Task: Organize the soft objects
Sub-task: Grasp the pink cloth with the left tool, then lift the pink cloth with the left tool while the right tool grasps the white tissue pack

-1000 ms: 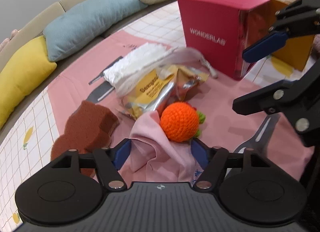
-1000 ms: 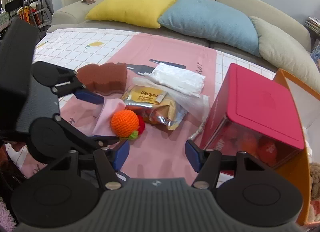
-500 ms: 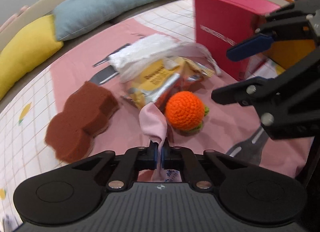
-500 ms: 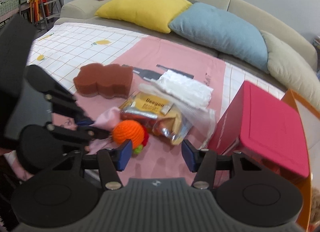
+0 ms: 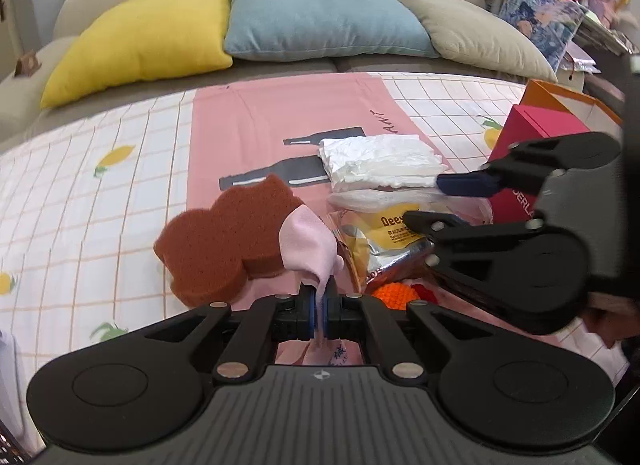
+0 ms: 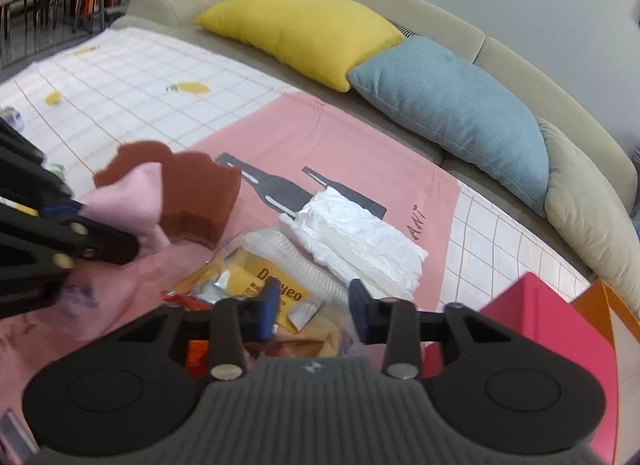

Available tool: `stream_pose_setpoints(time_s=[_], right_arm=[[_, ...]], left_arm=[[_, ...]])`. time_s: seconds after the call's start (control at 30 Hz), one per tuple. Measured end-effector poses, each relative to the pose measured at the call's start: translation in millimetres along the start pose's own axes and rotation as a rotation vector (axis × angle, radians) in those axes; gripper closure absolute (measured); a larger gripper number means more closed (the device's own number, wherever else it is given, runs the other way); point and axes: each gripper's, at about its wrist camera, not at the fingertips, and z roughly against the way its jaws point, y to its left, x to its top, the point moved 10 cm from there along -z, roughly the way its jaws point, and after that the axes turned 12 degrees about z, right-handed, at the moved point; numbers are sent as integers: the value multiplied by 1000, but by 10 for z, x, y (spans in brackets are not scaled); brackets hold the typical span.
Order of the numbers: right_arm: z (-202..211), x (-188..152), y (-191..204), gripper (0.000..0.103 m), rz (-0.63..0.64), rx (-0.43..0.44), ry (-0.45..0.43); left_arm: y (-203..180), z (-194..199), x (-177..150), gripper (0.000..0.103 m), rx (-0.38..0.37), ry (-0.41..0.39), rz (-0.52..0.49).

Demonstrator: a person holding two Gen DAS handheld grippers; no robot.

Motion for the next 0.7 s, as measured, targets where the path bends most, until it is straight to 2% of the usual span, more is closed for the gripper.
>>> stream_pose_setpoints(time_s=[0.07, 0.1, 0.13, 0.2, 0.5, 0.7], right_arm=[[-51, 4, -4, 81, 5, -2, -1], [-66, 8, -6, 93, 3, 1, 1], [-71, 7, -2, 98, 1, 8, 5], [-51, 5, -6, 103, -3, 10, 6], [556, 58, -32, 103, -54, 15, -79], [1045, 37, -91, 103, -124, 19, -127]], left_arm=[[-18, 12, -21, 100, -5, 0, 0], [-23, 19, -32, 100, -7, 0, -1], [-28, 29, -40, 100, -9, 0, 0], [-35, 31, -65, 100, -12, 4, 6], [-77, 203, -41, 100, -27, -13, 37], [-122, 424, -3, 100, -60, -27, 100]])
